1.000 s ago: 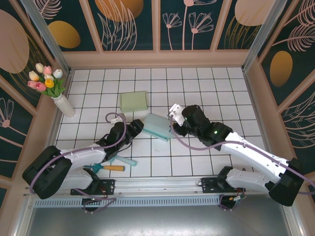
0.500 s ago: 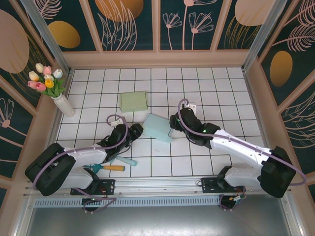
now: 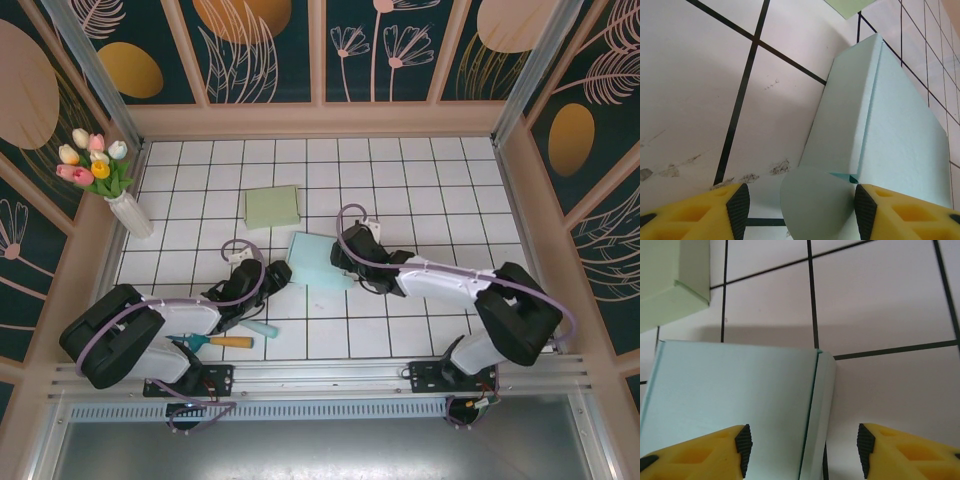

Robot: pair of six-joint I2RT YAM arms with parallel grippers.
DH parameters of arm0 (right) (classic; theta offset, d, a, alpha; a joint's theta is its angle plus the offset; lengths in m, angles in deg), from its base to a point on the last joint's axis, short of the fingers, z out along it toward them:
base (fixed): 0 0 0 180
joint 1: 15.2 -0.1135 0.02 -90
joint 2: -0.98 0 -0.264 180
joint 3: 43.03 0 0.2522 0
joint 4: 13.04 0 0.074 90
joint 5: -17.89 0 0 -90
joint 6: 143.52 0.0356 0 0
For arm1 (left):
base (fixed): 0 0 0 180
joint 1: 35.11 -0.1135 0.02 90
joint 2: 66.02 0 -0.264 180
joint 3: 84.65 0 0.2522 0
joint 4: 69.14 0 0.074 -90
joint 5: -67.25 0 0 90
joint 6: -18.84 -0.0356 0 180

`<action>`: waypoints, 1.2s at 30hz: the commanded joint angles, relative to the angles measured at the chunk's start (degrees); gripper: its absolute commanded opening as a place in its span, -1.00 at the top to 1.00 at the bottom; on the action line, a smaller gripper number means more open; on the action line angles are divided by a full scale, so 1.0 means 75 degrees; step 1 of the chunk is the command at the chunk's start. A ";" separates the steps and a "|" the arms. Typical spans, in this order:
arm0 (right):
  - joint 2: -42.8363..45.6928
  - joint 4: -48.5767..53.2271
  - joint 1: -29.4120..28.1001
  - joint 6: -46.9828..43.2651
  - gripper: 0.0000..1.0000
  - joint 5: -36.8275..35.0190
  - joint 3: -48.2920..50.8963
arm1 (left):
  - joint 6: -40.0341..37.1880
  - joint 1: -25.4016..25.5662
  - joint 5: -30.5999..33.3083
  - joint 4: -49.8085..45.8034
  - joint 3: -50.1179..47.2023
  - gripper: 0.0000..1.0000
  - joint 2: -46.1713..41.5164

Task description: Fold the paper box

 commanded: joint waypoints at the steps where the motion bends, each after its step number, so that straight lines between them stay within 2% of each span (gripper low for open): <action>1: -0.0404 -0.0420 0.0087 -0.0311 -0.14 0.0212 -0.0078 | -0.0260 0.0070 0.0243 -0.0271 0.0036 -0.21 -0.0116; 7: -0.0959 -0.0605 0.0186 -0.0480 -0.08 0.0298 -0.0051 | -0.0563 0.0078 0.0333 -0.0923 0.0346 -0.20 -0.0368; 12: -0.1020 -0.0660 0.0199 -0.0669 -0.05 0.0370 0.0055 | -0.0909 0.0082 0.0539 -0.1934 0.0752 -0.23 -0.1162; 15: -0.0921 -0.0684 0.0199 -0.0774 -0.04 0.0404 0.0135 | -0.1162 0.0080 0.0943 -0.2556 0.0971 -0.30 -0.1724; 18: -0.0718 -0.0841 0.0199 -0.0749 -0.04 0.0529 0.0316 | -0.1230 0.0080 0.1217 -0.2826 0.1153 -0.46 -0.1909; 24: -0.0314 -0.1034 0.0188 -0.0672 -0.04 0.0687 0.0623 | -0.1191 0.0084 0.0902 -0.2902 0.1955 -0.69 -0.0847; 36: -0.0270 -0.1122 0.0209 -0.0809 -0.04 0.0792 0.0765 | -0.1045 0.0074 0.0424 -0.3167 0.3070 -0.72 0.1267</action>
